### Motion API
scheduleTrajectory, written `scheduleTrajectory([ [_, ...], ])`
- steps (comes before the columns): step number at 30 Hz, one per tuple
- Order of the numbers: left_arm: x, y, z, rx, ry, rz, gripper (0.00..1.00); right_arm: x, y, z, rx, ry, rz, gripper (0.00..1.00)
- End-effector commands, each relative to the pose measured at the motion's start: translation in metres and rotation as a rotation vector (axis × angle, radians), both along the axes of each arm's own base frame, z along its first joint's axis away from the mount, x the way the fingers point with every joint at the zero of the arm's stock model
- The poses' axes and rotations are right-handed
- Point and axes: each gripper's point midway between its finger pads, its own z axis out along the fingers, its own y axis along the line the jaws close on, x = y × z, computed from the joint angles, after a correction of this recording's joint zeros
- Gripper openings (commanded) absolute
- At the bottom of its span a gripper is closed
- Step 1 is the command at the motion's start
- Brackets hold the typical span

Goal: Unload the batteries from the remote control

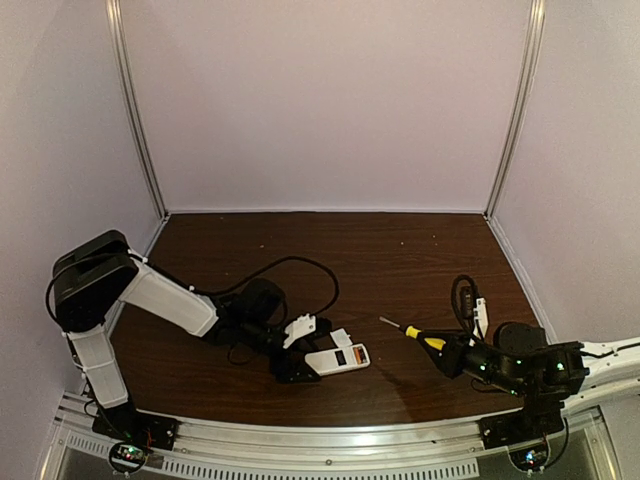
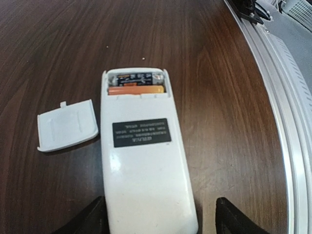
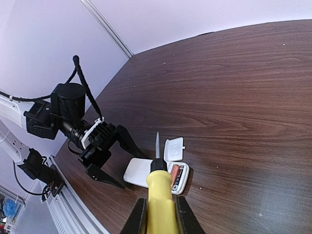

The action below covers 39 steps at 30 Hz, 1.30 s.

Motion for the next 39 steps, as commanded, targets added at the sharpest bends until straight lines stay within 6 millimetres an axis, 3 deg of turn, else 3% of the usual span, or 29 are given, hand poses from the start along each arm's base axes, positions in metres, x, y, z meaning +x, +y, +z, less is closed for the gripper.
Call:
scheduleTrajectory([
  [1, -0.016, -0.006, -0.006, 0.014, -0.002, -0.007, 0.76, -0.002, 0.001, -0.003, 0.005, -0.002, 0.018, 0.00],
  [9, 0.005, 0.002, -0.016, 0.059, -0.075, 0.171, 0.82, -0.003, 0.004, -0.004, 0.002, 0.002, 0.028, 0.00],
  [16, 0.012, 0.002, -0.022, 0.127, -0.155, 0.311, 0.86, -0.002, 0.003, -0.005, 0.001, 0.002, 0.021, 0.00],
  [25, 0.002, -0.008, -0.026, 0.133, -0.148, 0.322, 0.97, -0.003, 0.002, -0.009, 0.010, 0.008, 0.024, 0.00],
  [31, 0.004, -0.011, -0.032, 0.136, -0.143, 0.326, 0.96, -0.004, 0.000, -0.009, 0.014, 0.007, 0.023, 0.00],
  [39, 0.006, -0.013, -0.032, 0.137, -0.159, 0.327, 0.86, -0.003, -0.002, -0.010, 0.012, 0.006, 0.020, 0.00],
])
